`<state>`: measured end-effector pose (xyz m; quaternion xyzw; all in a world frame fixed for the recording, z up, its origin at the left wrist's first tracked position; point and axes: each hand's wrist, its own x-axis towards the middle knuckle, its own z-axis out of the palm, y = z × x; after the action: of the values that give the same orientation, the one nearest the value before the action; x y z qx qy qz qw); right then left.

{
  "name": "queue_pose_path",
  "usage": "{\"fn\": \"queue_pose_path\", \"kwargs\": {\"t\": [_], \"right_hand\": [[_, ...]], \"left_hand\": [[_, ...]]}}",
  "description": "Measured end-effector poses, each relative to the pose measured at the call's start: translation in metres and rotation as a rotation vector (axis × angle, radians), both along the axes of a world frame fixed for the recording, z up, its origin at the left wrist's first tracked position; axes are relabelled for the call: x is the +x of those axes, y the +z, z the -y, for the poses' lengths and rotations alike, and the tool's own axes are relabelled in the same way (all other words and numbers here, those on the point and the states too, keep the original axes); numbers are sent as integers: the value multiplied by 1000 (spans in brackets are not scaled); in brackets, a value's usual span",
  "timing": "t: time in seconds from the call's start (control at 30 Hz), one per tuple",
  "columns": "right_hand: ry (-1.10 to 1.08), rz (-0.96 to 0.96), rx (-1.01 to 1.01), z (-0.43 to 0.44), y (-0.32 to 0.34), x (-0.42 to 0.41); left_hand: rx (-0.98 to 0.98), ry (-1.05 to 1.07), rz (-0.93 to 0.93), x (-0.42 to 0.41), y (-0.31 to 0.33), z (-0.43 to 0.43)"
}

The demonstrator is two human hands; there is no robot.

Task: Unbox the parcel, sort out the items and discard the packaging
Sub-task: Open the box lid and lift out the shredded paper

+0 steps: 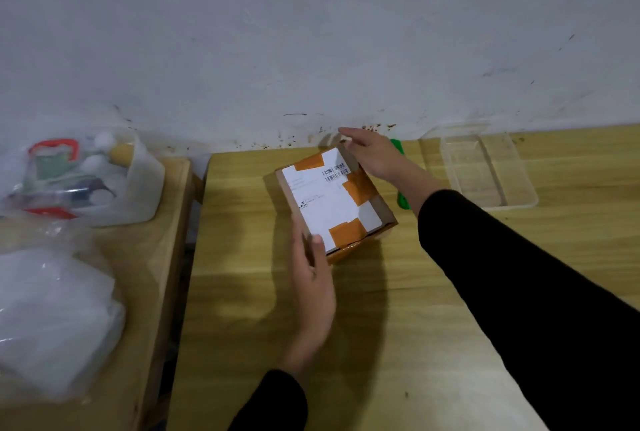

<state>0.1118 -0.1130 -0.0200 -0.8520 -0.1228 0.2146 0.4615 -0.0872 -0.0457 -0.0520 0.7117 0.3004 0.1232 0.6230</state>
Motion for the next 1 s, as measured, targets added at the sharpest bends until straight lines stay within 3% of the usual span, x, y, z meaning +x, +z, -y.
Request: {"fn": "queue_pose_path", "kwargs": {"t": [0.1, 0.27, 0.4, 0.5, 0.7, 0.8, 1.0], "right_hand": [[-15, -46, 0, 8, -9, 0], [-231, 30, 11, 41, -16, -36], [-328, 86, 41, 65, -21, -86], [-410, 131, 76, 73, -29, -132], [-513, 205, 104, 104, -41, -190], [-459, 415, 5, 118, -35, -196], [-88, 649, -43, 130, -31, -190]], "left_hand": [[-35, 5, -11, -16, -5, 13], [64, 5, 6, -18, -5, -14], [112, 239, -78, -4, 2, -36], [17, 373, -163, 13, 11, -38], [86, 280, -214, 2, 16, -24], [19, 166, -183, -7, 21, -8], [-182, -14, -98, -8, 17, 2]]}}
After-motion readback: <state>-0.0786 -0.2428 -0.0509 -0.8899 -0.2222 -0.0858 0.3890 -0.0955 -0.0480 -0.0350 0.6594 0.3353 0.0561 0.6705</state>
